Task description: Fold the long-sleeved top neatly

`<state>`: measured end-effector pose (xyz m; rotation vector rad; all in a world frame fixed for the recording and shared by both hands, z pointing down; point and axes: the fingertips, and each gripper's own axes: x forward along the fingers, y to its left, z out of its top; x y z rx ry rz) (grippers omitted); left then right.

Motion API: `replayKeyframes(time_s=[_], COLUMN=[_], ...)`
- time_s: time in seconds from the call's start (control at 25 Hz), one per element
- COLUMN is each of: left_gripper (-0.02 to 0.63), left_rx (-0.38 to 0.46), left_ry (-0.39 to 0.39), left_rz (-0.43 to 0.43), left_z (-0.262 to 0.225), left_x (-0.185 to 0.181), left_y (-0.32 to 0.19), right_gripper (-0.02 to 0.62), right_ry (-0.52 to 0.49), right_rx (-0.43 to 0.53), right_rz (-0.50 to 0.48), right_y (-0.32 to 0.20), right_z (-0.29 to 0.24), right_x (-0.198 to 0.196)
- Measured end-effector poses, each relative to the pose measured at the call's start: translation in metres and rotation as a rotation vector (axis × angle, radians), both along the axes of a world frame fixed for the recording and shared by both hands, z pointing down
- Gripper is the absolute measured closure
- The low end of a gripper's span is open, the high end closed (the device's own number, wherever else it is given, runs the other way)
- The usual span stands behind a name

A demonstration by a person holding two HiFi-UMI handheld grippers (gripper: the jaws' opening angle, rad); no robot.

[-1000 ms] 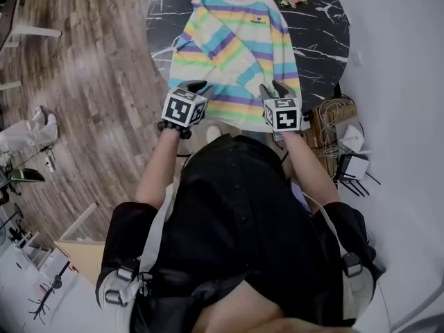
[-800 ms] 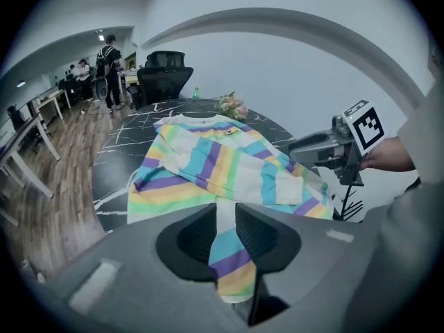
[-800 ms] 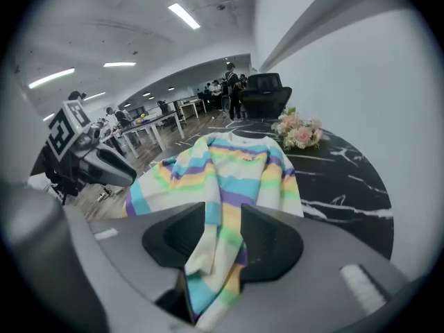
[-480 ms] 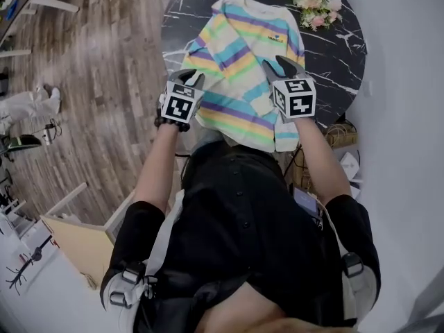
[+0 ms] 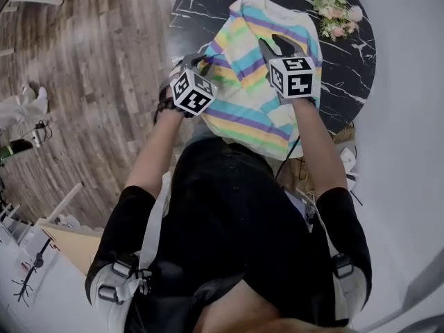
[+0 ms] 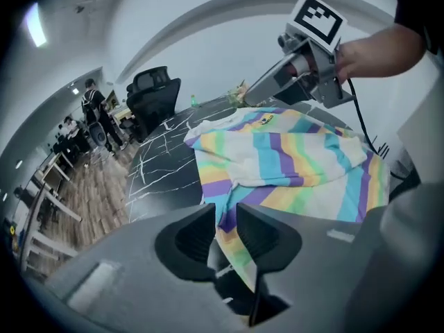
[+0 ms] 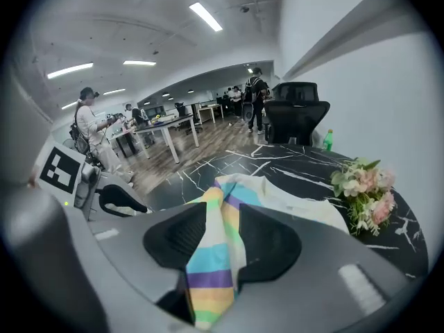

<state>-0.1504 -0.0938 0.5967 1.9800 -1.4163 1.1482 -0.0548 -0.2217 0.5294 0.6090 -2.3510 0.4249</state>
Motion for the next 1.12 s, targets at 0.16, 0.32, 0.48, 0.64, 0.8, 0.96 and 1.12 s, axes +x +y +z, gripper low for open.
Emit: replayKeyframes(time_s=[0.16, 0.32, 0.48, 0.64, 0.8, 0.96, 1.12], left_gripper=[0.503, 0.503, 0.503, 0.526, 0.581, 0.583, 0.583], left_rx=[-0.001, 0.017, -0.029, -0.036, -0.024, 0.015, 0.021], left_ry=[-0.018, 0.002, 0.027, 0.062, 0.132, 0.187, 0.221], left_rz=[0.114, 0.198, 0.214, 0.217, 0.192, 0.124, 0.028], left_z=[0.01, 0.016, 0.03, 0.032, 0.026, 0.02, 0.02], left_x=[0.004, 0.012, 0.007, -0.001, -0.003, -0.015, -0.038], left_y=[-0.018, -0.032, -0.031, -0.028, -0.029, -0.029, -0.025], right_gripper=[0.443, 0.443, 0.426, 0.383, 0.535, 0.567, 0.569], right_ry=[0.011, 0.03, 0.088, 0.097, 0.054, 0.004, -0.042], right_rx=[-0.038, -0.056, -0.086, -0.178, -0.243, -0.258, -0.256], right_rz=[-0.032, -0.03, -0.036, -0.032, -0.045, -0.054, -0.063], right_y=[-0.007, -0.022, -0.033, -0.035, -0.033, -0.042, -0.054], right_z=[0.016, 0.031, 0.053, 0.072, 0.07, 0.059, 0.049], right_x=[-0.032, -0.065, -0.083, -0.093, -0.105, -0.115, -0.135])
